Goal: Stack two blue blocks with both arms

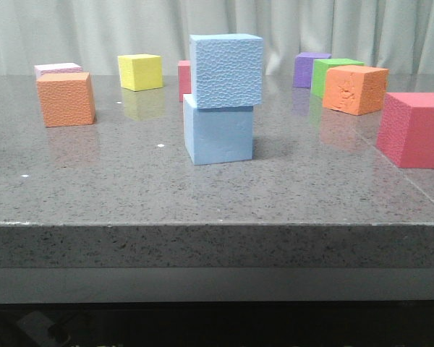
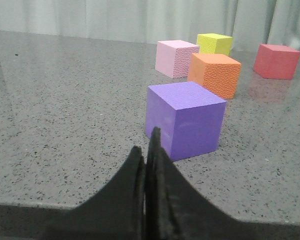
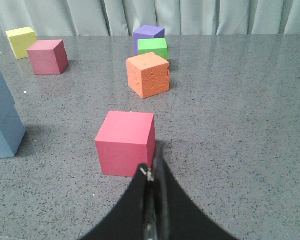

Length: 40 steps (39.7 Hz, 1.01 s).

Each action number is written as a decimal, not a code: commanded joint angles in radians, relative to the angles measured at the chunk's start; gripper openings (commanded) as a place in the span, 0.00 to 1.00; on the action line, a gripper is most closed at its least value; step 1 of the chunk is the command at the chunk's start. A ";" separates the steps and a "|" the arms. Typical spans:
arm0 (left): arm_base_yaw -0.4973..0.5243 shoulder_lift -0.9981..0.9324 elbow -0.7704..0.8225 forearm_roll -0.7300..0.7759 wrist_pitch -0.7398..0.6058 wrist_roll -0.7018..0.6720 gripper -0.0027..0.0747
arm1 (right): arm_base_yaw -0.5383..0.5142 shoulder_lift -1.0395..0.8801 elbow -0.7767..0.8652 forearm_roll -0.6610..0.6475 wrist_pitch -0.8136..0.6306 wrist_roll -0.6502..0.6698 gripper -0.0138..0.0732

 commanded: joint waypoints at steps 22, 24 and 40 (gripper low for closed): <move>-0.003 -0.024 0.038 -0.003 -0.079 -0.001 0.01 | -0.002 0.007 -0.024 -0.007 -0.081 -0.006 0.08; -0.003 -0.024 0.038 -0.003 -0.079 -0.001 0.01 | -0.002 0.007 -0.024 -0.007 -0.081 -0.006 0.08; -0.003 -0.024 0.038 -0.003 -0.079 -0.001 0.01 | -0.014 -0.018 0.029 -0.026 -0.147 -0.052 0.08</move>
